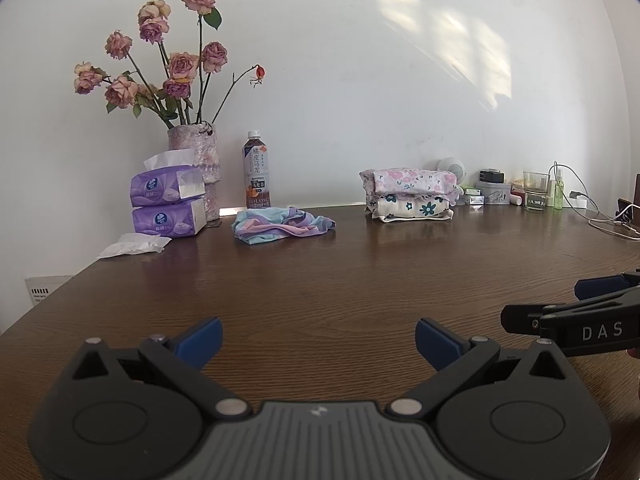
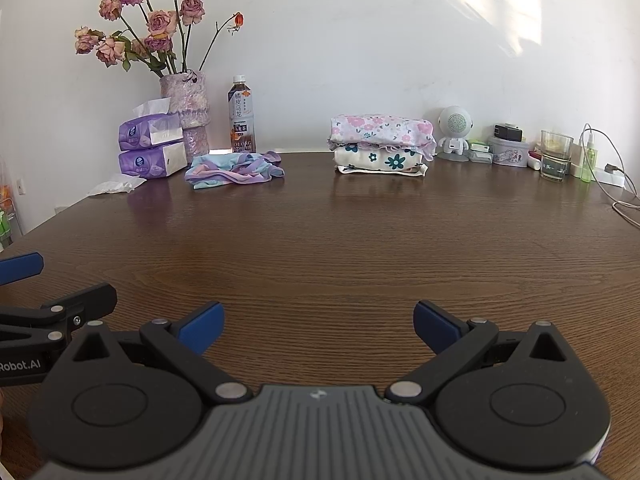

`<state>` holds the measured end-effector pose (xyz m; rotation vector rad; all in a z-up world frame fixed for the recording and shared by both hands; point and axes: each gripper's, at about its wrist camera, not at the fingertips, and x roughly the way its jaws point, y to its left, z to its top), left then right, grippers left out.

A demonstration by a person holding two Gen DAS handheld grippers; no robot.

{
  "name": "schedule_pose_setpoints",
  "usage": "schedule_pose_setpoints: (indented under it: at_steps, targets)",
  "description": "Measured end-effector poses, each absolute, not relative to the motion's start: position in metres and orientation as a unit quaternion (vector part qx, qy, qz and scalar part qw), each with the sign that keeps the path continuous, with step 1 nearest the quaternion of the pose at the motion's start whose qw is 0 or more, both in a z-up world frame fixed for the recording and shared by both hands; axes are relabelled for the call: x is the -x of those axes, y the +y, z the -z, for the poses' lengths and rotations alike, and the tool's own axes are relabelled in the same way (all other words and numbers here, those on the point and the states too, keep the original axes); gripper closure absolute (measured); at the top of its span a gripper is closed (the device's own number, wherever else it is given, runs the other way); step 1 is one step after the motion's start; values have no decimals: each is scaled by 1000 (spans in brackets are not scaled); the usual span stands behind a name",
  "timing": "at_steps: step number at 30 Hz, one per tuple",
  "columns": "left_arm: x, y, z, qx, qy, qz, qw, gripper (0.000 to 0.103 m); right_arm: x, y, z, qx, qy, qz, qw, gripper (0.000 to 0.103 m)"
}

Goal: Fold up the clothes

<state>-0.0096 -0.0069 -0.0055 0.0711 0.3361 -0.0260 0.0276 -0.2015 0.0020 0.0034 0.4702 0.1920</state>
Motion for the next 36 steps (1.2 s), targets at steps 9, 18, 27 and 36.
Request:
schedule_pose_setpoints:
  at_steps: [9, 18, 27, 36]
  targets:
    - [9, -7, 5, -35, 167, 13, 985, 0, -27, -201, -1, -1, 232, -95, 968, 0]
    - [10, -7, 6, -35, 167, 14, 985, 0, -26, -200, -2, -2, 233, -95, 968, 0]
    - [9, -8, 6, -35, 170, 8, 985, 0, -28, -201, -1, -5, 237, -97, 967, 0]
    - [11, -8, 6, -35, 163, 1, 986, 0, -29, -202, 0, -7, 236, -97, 967, 0]
